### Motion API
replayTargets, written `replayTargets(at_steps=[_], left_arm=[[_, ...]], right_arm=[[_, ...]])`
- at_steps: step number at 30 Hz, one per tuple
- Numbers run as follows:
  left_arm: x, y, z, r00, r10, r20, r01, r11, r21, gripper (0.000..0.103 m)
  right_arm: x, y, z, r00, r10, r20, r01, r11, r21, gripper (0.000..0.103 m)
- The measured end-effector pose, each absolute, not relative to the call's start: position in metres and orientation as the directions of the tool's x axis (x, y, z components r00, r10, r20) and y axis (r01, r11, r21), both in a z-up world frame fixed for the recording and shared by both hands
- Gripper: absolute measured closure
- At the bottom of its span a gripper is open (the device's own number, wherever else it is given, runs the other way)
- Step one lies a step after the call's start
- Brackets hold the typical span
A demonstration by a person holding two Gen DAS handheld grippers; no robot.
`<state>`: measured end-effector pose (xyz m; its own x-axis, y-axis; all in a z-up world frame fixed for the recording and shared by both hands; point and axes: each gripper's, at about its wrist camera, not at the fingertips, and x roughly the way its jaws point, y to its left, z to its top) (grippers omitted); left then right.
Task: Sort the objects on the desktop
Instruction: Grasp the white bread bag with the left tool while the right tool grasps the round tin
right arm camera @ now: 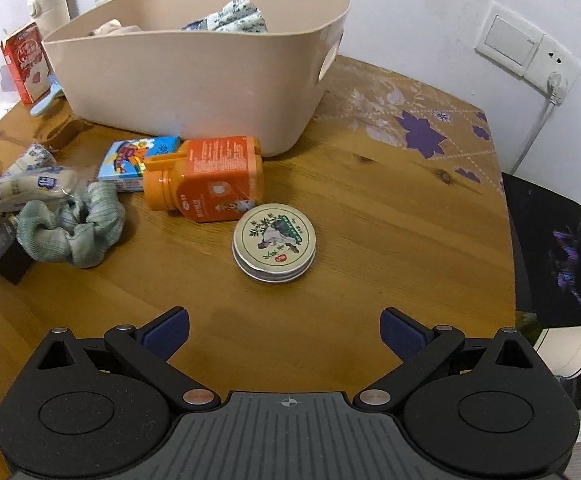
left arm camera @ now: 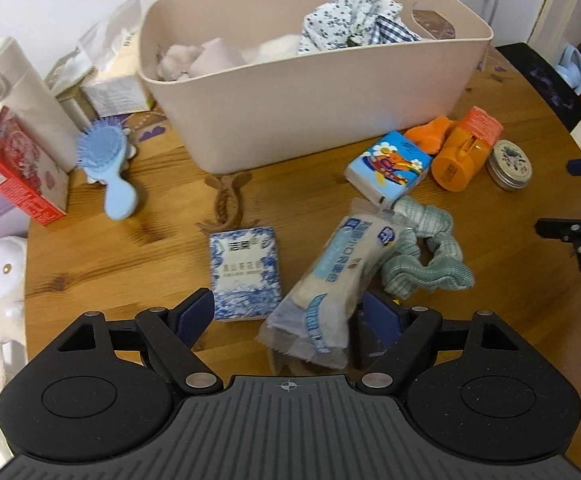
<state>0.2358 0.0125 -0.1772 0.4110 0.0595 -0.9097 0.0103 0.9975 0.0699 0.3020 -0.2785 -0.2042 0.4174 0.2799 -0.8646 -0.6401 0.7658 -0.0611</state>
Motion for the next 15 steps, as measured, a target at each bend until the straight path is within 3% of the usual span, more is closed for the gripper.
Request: replayTargets(at_steps=[4, 8, 15], left_arm=[[0.244, 0.006, -0.182, 0.417, 0.068, -0.906, 0.024, 0.996, 0.086, 0.021], [0.25, -0.002, -0.185, 0.425, 0.057, -0.903, 0.062, 0.994, 0.092, 0.03], [0.261, -0.008, -0.196, 0.38, 0.039, -0.924, 0.068, 0.995, 0.07, 0.032]], right_arm=[[0.306, -0.277, -0.21, 0.418, 0.299, -0.858, -0.657, 0.752, -0.059, 0.0], [0.309, -0.277, -0.212, 0.501, 0.296, -0.813, -0.63, 0.769, -0.108, 0.0], [0.32, -0.276, -0.213, 0.52, 0.331, -0.788, -0.622, 0.779, -0.082, 0.001]])
